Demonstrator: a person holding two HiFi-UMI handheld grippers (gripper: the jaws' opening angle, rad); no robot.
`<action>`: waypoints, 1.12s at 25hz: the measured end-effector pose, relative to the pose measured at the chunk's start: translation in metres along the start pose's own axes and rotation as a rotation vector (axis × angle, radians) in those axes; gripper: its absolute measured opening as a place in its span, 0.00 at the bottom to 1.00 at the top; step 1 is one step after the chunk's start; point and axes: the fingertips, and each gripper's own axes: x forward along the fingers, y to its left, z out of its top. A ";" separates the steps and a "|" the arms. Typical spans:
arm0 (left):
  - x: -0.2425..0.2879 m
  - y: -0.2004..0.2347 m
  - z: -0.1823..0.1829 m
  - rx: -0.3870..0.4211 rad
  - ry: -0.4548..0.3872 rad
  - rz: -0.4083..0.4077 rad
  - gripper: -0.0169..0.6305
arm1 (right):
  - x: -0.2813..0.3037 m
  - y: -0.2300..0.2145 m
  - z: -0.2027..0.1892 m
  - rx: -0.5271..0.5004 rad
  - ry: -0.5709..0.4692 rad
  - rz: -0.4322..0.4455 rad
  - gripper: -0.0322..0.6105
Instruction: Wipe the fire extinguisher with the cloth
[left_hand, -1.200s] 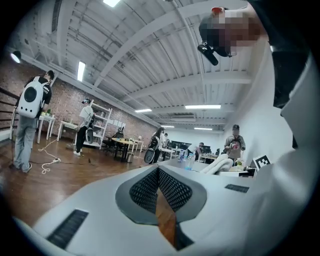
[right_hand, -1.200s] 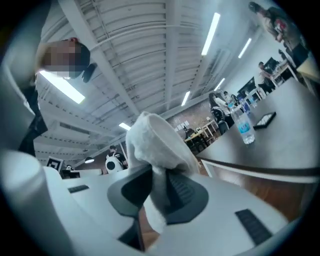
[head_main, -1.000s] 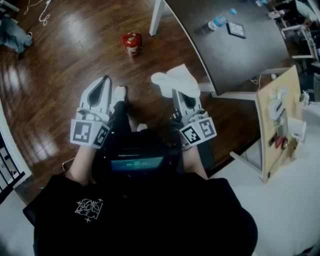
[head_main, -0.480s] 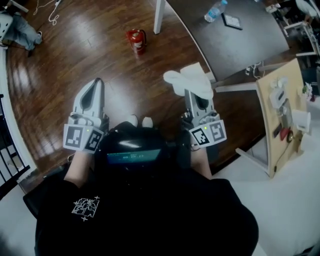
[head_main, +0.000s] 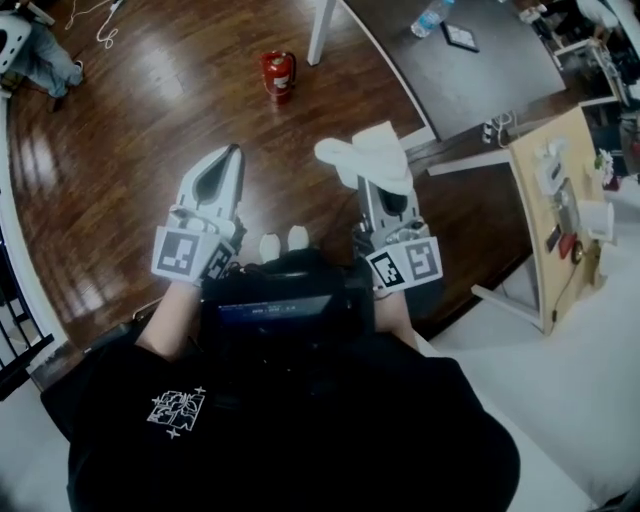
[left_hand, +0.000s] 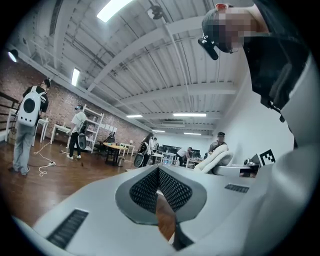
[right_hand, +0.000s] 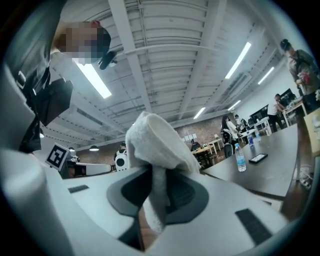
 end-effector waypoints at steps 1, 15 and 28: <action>-0.004 -0.001 -0.001 -0.004 -0.009 -0.006 0.03 | 0.000 0.007 -0.005 0.010 -0.003 -0.018 0.18; -0.010 -0.015 0.013 -0.013 -0.044 -0.047 0.03 | 0.011 0.038 0.002 -0.026 -0.014 -0.055 0.18; -0.002 -0.022 0.016 -0.013 -0.060 -0.051 0.03 | 0.013 0.042 0.005 -0.029 -0.016 -0.021 0.18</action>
